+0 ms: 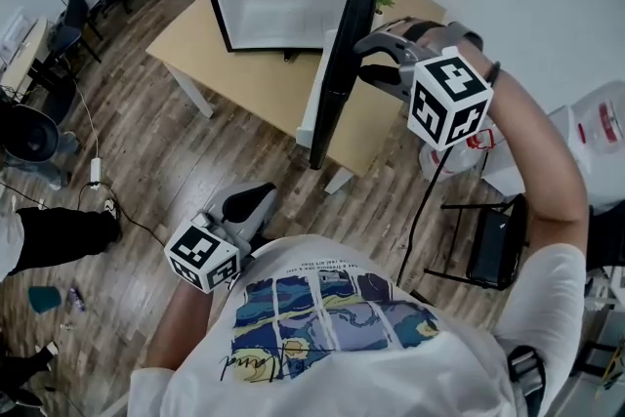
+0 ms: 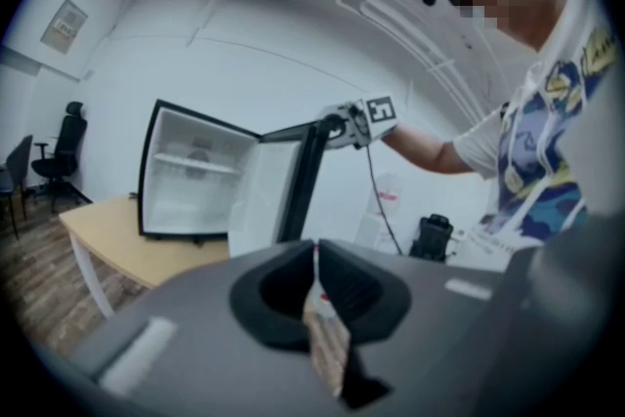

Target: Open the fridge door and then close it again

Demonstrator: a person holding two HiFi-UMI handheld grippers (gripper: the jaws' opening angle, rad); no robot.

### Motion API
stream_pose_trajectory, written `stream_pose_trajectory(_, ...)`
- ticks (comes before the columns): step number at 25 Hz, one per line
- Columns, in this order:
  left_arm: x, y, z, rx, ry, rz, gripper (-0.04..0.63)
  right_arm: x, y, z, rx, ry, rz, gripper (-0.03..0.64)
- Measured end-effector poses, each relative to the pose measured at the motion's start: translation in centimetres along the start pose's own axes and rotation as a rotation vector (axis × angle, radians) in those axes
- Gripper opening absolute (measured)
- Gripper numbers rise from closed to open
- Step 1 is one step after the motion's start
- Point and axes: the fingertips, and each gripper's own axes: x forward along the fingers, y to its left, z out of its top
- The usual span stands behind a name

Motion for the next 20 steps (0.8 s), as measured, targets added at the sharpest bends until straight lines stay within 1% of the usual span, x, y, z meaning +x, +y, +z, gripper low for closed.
stream_pose_trajectory(15,0.3,-0.3,-0.3,-0.005,0.005,-0.010,0.020,-2.3,2.0,-2.4,-0.028,0.023,0.023,0.072)
stream_pose_trajectory(20,0.6,-0.4,-0.3,-0.007,0.009,-0.011,0.020,-2.9,2.6,-3.3,-0.037,0.046,0.025,0.072)
